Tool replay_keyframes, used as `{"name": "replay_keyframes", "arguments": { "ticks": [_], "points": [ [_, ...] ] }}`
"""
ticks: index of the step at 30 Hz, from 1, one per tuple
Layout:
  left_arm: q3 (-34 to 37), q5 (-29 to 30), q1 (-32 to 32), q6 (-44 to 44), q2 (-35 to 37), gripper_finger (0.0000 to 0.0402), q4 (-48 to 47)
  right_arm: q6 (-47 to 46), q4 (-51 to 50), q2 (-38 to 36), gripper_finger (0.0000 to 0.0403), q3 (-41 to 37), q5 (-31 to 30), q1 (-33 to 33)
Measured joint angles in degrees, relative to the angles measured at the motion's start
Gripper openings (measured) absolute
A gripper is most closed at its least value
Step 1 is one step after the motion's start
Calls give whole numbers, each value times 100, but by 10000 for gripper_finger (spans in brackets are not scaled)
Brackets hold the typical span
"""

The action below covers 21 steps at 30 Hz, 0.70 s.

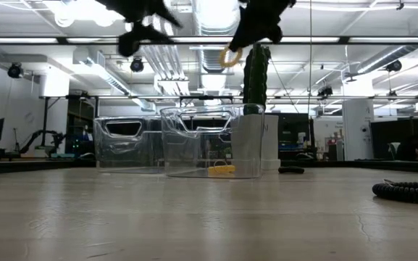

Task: Sort items
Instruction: Put the top yellow keychain into the right transparent bin

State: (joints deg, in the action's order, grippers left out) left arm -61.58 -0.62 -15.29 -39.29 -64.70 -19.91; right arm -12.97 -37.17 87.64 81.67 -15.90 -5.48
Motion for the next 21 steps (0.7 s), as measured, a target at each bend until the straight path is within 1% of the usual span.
{"name": "replay_keyframes", "arguments": {
  "ticks": [3, 5, 7, 10, 14, 17, 21],
  "points": [
    [0, 690, 2, -61, 347, 155, -1210, -156, 31, 125, 18, -242, 405, -17],
    [0, 1137, 4, -354, 568, 155, -1941, -259, 129, 270, 18, -359, 634, -25],
    [0, 1448, 20, -711, 738, 155, -2654, -236, 248, 444, 21, -438, 907, -24],
    [0, 1536, 59, -1177, 916, 155, -3621, -164, 475, 747, 31, -478, 1247, -22],
    [17, 1561, 262, -1919, 978, 155, -4611, -157, 603, 1120, 51, -480, 1306, -16],
    [186, 1558, 518, -2373, 980, 155, -4900, -142, 631, 1333, 66, -443, 1360, -24],
    [593, 1441, 926, -2842, 969, 155, -4864, -161, 600, 1538, 81, -443, 1504, -17]
  ]
}}
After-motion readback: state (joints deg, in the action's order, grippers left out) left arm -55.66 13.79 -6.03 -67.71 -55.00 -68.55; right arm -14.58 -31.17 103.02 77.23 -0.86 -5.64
